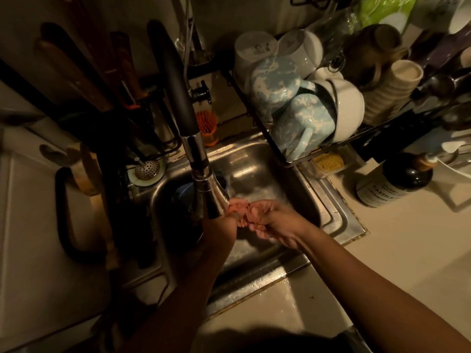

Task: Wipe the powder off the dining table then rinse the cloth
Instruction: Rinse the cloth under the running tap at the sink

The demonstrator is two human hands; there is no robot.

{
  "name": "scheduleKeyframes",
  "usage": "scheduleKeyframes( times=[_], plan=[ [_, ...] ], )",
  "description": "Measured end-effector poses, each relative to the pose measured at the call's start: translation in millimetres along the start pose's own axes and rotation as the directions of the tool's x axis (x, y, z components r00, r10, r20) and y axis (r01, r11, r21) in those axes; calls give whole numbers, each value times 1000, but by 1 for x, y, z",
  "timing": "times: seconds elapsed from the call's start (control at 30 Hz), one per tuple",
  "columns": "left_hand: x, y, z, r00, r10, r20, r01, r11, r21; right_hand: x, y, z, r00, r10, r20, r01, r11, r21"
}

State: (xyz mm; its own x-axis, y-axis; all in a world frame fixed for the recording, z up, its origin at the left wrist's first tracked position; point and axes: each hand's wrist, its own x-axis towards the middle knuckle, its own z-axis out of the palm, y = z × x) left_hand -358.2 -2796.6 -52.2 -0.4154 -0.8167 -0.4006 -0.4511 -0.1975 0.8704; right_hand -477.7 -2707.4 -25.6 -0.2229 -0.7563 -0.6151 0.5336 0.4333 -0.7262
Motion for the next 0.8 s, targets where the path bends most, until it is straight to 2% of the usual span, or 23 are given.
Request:
scheduleKeyframes(
  times=[0.07, 0.13, 0.23, 0.3, 0.4, 0.47, 0.57, 0.63, 0.7, 0.77, 0.8],
  plan=[
    [-2, 6, 6, 983, -86, -161, 69, 992, -106, 5, 8, 12, 975, -190, -116, 173, 975, -142],
    [-2, 10, 13, 964, -166, -209, 129, 975, -180, 14, 22, 17, 911, -362, -197, 291, 904, -312],
    [2, 8, 18, 922, -311, -232, 216, 908, -359, 19, 35, 18, 821, -519, -237, 338, 778, -530],
    [5, 5, 20, 919, -359, -164, 250, 851, -463, 17, 37, 19, 787, -584, -197, 341, 679, -650],
    [0, 9, 19, 897, -434, -87, 312, 758, -573, 17, 38, 16, 717, -696, -43, 400, 462, -792],
    [-4, 11, 19, 887, -461, -23, 348, 701, -622, 18, 37, 13, 702, -710, 56, 407, 335, -850],
    [-3, 11, 20, 882, -472, 8, 369, 677, -637, 19, 36, 10, 707, -697, 121, 404, 257, -878],
    [0, 10, 18, 878, -478, -3, 377, 695, -612, 21, 38, 7, 721, -687, 90, 404, 312, -860],
    [4, 9, 16, 885, -465, 19, 380, 698, -607, 22, 36, 8, 791, -611, -33, 356, 504, -787],
    [6, 12, 14, 899, -433, 68, 382, 695, -609, 25, 37, 10, 849, -489, -201, 268, 726, -634],
    [8, 11, 14, 910, -408, 76, 364, 699, -615, 28, 38, 10, 860, -428, -277, 222, 803, -553]
  ],
)
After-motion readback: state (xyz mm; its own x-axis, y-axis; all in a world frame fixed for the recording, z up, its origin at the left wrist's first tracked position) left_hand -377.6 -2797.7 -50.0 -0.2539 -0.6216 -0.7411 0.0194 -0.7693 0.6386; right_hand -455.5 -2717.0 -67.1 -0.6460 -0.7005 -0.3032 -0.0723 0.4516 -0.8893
